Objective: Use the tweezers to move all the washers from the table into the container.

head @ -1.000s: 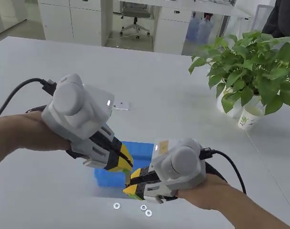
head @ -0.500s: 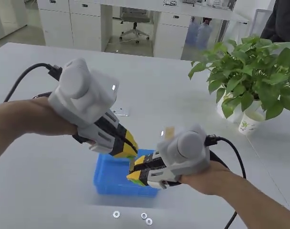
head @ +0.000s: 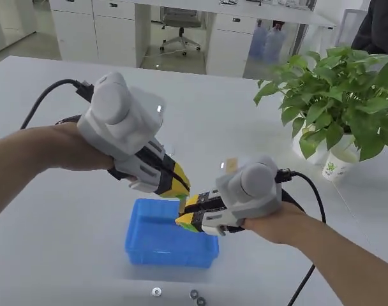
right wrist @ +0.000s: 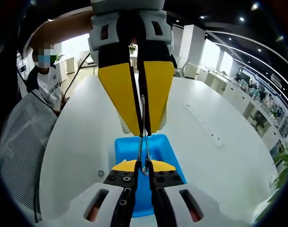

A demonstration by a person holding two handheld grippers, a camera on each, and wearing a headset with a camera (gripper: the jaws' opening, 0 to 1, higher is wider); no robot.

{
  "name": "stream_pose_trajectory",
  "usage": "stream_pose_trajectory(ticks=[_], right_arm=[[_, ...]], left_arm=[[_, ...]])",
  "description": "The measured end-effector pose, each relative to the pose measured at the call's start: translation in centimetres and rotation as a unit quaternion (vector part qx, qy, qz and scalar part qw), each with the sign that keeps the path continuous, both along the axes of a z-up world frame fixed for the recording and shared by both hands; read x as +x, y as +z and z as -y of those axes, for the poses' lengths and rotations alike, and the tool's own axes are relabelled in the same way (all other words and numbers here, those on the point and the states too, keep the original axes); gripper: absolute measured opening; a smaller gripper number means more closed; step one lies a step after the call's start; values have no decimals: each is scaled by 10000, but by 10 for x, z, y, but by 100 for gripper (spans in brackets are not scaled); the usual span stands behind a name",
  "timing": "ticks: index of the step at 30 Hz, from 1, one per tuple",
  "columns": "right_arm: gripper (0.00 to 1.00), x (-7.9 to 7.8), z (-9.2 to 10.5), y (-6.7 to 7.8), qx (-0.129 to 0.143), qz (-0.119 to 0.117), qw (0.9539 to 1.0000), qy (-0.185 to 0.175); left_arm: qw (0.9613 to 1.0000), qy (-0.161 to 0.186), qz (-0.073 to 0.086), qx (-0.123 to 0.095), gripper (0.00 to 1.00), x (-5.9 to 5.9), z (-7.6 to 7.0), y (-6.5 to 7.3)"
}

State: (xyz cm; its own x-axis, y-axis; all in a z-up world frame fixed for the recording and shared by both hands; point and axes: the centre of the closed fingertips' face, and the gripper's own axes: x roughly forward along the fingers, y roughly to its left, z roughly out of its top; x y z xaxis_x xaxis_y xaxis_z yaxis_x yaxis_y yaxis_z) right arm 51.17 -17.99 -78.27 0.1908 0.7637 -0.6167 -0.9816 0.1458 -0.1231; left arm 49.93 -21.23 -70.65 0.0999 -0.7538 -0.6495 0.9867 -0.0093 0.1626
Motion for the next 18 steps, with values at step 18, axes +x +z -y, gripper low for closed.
stream_pose_trajectory(ticks=[18], right_arm=[[11, 19, 3, -41, -147, -233, 9996, 84]], left_arm=[[9998, 136, -46, 105, 5, 21, 3, -40]])
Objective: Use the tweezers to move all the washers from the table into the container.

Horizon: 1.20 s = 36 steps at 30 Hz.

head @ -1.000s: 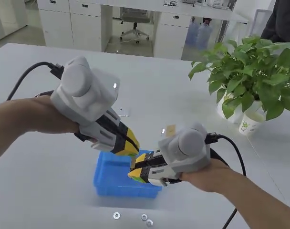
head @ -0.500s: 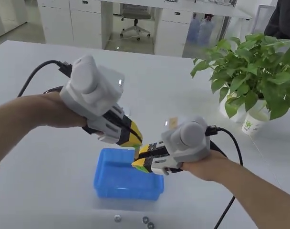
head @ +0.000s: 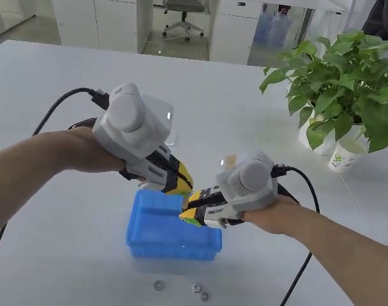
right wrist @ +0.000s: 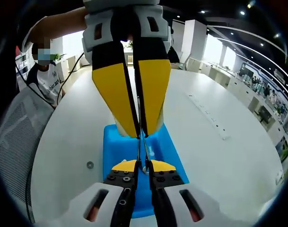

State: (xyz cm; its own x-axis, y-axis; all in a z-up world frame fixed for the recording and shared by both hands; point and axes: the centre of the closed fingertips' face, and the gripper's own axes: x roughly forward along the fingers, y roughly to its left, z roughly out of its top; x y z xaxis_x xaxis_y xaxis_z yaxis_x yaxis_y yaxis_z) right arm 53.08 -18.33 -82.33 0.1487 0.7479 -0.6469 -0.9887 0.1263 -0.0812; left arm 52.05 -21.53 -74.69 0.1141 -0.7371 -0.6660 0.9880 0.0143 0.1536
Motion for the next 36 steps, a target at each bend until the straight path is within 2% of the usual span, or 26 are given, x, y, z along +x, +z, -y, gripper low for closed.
stream_pose_trajectory(ticks=[7, 12, 17, 26, 36], right_arm=[[11, 1, 5, -22, -175, -180, 9997, 48], [11, -1, 3, -33, -339, -222, 9990, 175], [11, -3, 0, -41, -552, -167, 9978, 336], [11, -1, 0, -41, -569, -178, 9976, 362], [12, -5, 2, -39, -597, -135, 9975, 367]], left_arm=[[10000, 19, -26, 88, 5, 1, 2, -21], [9999, 67, -79, 108, 5, 0, 0, -31], [9997, 106, -133, 149, 5, 0, -3, -39], [9997, 191, -172, 51, 5, 3, -5, -37], [9997, 147, -148, 99, 5, -1, -4, -35]])
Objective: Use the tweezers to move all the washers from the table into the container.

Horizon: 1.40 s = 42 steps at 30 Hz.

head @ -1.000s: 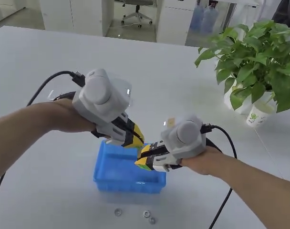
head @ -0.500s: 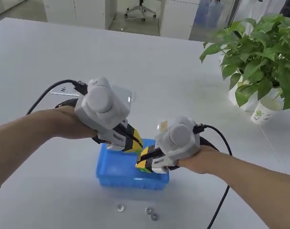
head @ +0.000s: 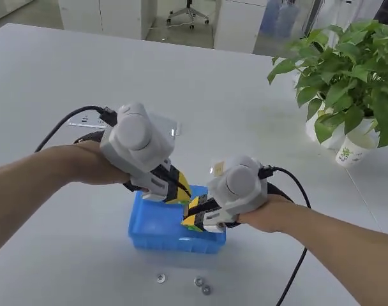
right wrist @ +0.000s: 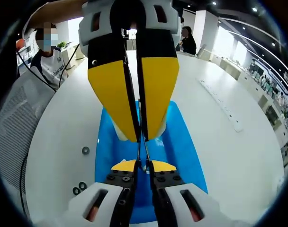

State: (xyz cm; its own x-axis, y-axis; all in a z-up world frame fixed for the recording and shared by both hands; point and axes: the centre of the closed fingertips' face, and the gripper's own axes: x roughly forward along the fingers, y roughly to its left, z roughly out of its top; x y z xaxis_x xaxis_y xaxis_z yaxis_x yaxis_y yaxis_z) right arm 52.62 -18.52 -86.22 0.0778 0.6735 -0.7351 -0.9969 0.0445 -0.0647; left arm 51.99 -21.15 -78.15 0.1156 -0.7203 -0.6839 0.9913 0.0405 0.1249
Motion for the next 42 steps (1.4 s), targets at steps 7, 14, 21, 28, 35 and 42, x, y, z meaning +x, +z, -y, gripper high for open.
stream_pose_trajectory(ticks=[7, 14, 21, 28, 35, 42], right_arm=[[12, -1, 1, 8, 53, 56, 10000, -32], [12, -3, 1, 20, 98, 154, 9998, -44], [12, -9, 2, 36, 176, 325, 9993, -52], [12, -17, 1, 52, 275, 467, 9985, -92], [12, -27, 2, 64, 433, 585, 9970, -259], [12, -41, 2, 72, 515, 682, 9959, -303]], left_arm=[[10000, -9, 51, 3, 5, -2, -1, 8], [10000, -64, 61, 37, 5, -6, -1, 19], [9999, -119, 94, 20, 5, -14, 1, 35], [9998, -187, 119, 6, 5, -24, 1, 49], [9996, -216, 134, -95, 5, -35, 1, 61], [9993, -324, 154, -110, 5, -50, 3, 68]])
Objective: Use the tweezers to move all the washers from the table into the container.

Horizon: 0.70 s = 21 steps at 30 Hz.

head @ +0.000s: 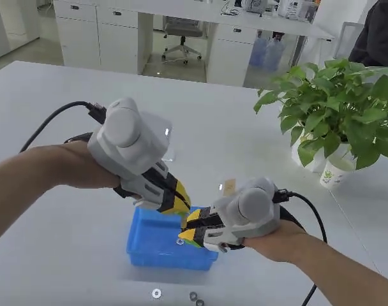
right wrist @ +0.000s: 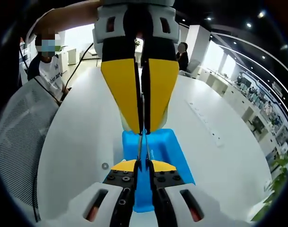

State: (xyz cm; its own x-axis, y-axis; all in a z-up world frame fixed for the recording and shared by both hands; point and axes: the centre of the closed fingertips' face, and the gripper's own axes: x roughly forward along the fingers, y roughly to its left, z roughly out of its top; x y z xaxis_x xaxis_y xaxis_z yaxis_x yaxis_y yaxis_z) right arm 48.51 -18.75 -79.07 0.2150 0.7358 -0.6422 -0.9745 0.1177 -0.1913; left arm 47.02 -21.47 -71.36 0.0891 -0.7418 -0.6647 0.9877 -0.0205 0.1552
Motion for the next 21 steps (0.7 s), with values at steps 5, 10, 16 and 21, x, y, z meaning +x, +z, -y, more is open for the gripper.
stream_pose_trajectory(ticks=[5, 10, 16, 21], right_arm=[[12, -8, 1, 2, 22, 66, 10000, -35], [12, -15, 3, 2, 56, 78, 9999, -96], [12, -27, 6, -2, 74, 94, 9998, -145], [12, -34, 10, -10, 63, 24, 9998, -188]], left_arm=[[10000, -55, 1, -24, 5, -9, 1, 1], [9999, -115, 52, -6, 5, -18, 4, 1], [9997, -223, 43, 22, 5, -27, 6, -3], [9995, -300, -3, 54, 5, -35, 10, -11]])
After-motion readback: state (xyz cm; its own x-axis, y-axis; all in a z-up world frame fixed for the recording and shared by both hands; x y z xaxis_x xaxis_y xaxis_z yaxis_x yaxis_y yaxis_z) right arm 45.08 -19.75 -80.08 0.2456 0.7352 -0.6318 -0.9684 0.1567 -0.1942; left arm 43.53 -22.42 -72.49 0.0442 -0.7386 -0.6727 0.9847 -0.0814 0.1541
